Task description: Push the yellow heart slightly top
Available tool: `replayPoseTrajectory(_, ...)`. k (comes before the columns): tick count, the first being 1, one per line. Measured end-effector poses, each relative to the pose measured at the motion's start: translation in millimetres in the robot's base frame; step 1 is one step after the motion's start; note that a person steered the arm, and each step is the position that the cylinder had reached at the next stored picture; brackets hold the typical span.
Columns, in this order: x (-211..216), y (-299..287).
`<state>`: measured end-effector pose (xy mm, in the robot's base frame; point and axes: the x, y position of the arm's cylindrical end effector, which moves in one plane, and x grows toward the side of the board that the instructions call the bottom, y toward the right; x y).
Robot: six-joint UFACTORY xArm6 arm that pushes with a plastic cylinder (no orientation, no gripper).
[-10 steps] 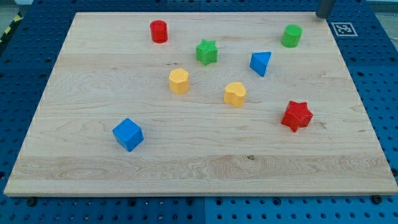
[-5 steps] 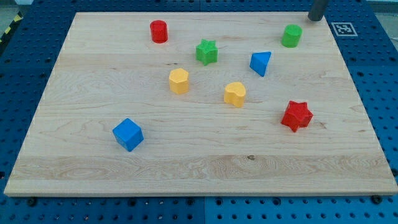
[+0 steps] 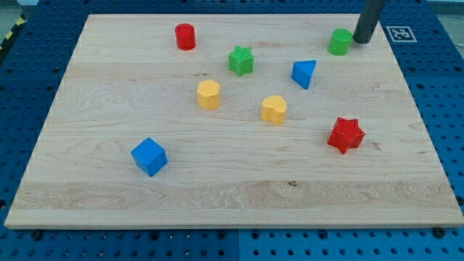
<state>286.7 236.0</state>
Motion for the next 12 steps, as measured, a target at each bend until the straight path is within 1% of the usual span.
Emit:
replayPoseTrajectory(1, 20, -9)
replayPoseTrajectory(2, 52, -9)
replayPoseTrajectory(3, 95, -9)
replayPoseTrajectory(4, 132, -28)
replayPoseTrajectory(5, 143, -89)
replayPoseTrajectory(6, 144, -104)
replayPoseTrajectory(8, 194, -124)
replayPoseTrajectory(9, 203, -149)
replayPoseTrajectory(11, 205, -170)
replayPoseTrajectory(12, 205, -193)
